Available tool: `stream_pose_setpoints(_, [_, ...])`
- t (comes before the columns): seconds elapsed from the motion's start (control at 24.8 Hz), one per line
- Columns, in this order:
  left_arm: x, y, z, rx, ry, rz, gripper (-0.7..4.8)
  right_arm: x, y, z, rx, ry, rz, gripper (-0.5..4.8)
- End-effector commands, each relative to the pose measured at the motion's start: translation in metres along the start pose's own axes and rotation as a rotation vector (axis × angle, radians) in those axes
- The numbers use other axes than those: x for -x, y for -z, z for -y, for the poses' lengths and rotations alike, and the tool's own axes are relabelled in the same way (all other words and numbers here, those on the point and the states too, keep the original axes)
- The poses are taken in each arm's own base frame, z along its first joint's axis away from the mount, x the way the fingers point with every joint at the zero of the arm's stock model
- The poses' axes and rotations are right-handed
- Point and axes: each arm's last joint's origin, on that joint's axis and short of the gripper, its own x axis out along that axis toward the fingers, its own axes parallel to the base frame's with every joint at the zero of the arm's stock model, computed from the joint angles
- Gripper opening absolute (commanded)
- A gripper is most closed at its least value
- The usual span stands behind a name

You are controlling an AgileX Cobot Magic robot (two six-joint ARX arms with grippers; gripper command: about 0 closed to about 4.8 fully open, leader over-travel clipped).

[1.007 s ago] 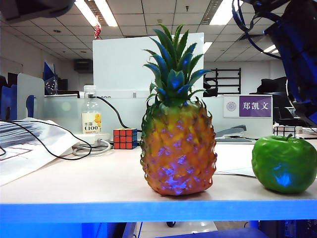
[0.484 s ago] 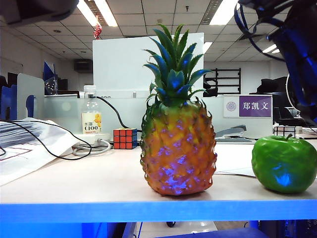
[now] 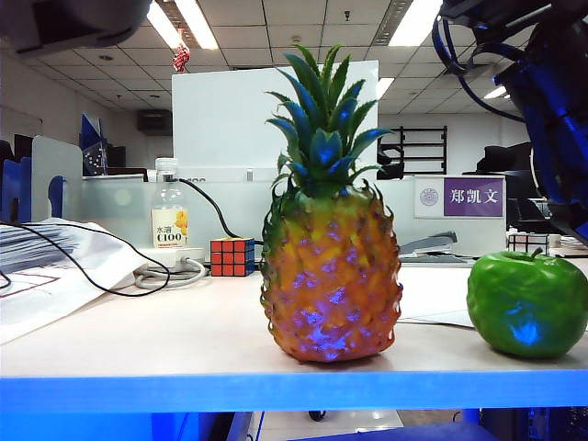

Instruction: Arrange all the fruits from large to small from left to right in a row.

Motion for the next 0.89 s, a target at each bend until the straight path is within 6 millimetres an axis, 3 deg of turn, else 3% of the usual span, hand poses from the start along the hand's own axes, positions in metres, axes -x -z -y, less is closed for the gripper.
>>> stream_pose_setpoints(0.04, [-0.0047, 0.0049, -0.0017, -0.007, 0.006, -0.023, -0.05, 0.0006, -0.0018, 0.0001, -0.006, 0.003, 0.017, -0.05])
stream_pose_setpoints(0.44, [-0.0067, 0.0063, -0.0017, -0.012, 0.004, -0.033, 0.07, 0.0006, -0.0018, 0.0001, -0.006, 0.004, 0.017, -0.05])
stream_pose_setpoints(0.48, [-0.0067, 0.0059, -0.0020, -0.013, 0.000, -0.029, 0.57, 0.0006, -0.0018, 0.0001, -0.006, 0.004, 0.017, -0.05])
stream_pose_setpoints(0.56, [-0.0067, 0.0059, -0.0023, -0.013, -0.003, -0.029, 1.03, 0.0006, -0.0018, 0.0001, -0.006, 0.004, 0.017, -0.05])
stream_pose_setpoints(0.89, [-0.0067, 0.0054, -0.0031, -0.015, -0.015, -0.026, 2.26, 0.0006, -0.0018, 0.0007, -0.003, 0.023, 0.017, -0.05])
